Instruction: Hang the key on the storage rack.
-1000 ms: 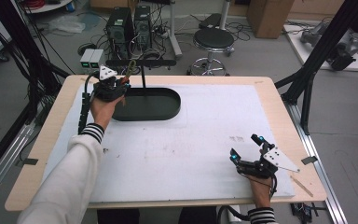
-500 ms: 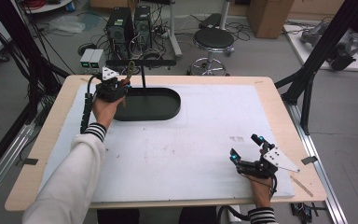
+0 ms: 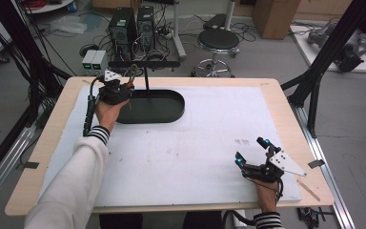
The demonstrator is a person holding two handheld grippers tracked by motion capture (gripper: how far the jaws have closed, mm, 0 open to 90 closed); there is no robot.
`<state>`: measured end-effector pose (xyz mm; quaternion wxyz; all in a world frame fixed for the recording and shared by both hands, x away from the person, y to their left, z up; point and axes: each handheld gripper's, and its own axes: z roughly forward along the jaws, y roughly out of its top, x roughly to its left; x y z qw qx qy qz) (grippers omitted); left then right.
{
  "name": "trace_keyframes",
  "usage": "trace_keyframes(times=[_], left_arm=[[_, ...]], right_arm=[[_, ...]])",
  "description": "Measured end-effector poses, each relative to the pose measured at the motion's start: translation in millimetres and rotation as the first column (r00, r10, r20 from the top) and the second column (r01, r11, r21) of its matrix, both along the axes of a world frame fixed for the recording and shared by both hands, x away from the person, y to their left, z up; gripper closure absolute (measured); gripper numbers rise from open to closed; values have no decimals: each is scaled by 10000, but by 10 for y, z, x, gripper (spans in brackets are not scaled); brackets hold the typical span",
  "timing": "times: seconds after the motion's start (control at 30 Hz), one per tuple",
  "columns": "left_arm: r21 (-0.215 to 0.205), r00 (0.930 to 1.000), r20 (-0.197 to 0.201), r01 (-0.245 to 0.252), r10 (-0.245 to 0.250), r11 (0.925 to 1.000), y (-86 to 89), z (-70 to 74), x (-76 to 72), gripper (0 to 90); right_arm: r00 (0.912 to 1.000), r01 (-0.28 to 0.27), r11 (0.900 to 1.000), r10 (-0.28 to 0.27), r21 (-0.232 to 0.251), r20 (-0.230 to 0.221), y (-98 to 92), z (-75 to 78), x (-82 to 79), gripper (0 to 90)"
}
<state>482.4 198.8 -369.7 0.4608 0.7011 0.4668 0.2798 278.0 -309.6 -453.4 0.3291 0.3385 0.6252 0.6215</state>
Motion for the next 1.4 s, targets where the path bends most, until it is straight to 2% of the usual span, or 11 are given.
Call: trace_keyframes(times=[0.07, 0.2, 0.33, 0.43, 0.5, 0.7, 0.83, 1.0, 1.1, 1.3, 1.4], left_arm=[[-281, 9996, 31, 267, -266, 9992, 39, -3, -6, 486], [-458, 9905, 697, 1217, -1183, 9915, 76, 18, -88, 296], [-1120, 9725, 1163, 2149, -2020, 9702, 160, 67, -245, 52], [-1151, 9403, 1931, 3055, -2804, 9452, 270, 100, -474, 17], [-1249, 9238, 2141, 3481, -3174, 9291, 339, 104, -617, 17], [-883, 8942, 2665, 3943, -3597, 9147, 621, 6, -1163, 17], [-762, 8953, 2761, 3830, -3496, 9206, 810, -149, -1426, 17], [-1180, 9048, 2958, 3529, -3064, 9282, 1011, -335, -1658, 17], [-1316, 8980, 3254, 3533, -2963, 9262, 1055, -436, -1771, 17], [-1668, 9001, 3435, 3392, -2679, 9258, 1072, -634, -1924, 17], [-1655, 8952, 3580, 3404, -2653, 9256, 1055, -679, -1977, 17]], right_arm=[[10000, 7, 10000, -7, 8, 0, 1, 0, 0, 3], [10000, 5, 10000, -5, 1, 10, 0, 0, 0, 4], [10000, 14, 10000, -14, -5, 1, 1, 0, 0, 3], [10000, 28, 10000, -28, -55, 19, 3, 0, -1, 3], [9999, 96, 9999, -95, -78, 126, 5, -1, 2, 3], [9999, 119, 9999, -119, -50, 34, 8, 0, 0, 4], [9999, 151, 9998, -151, -91, -26, 14, 1, -2, 4], [9999, 146, 9998, -146, -146, 10, 16, 2, 1, 4], [9999, 121, 9998, -122, -164, -34, 19, 2, -3, 3], [9999, 137, 9998, -137, -160, 10, 18, 2, -5, 3], [9999, 134, 9998, -133, -176, 21, 18, 1, -5, 4]])
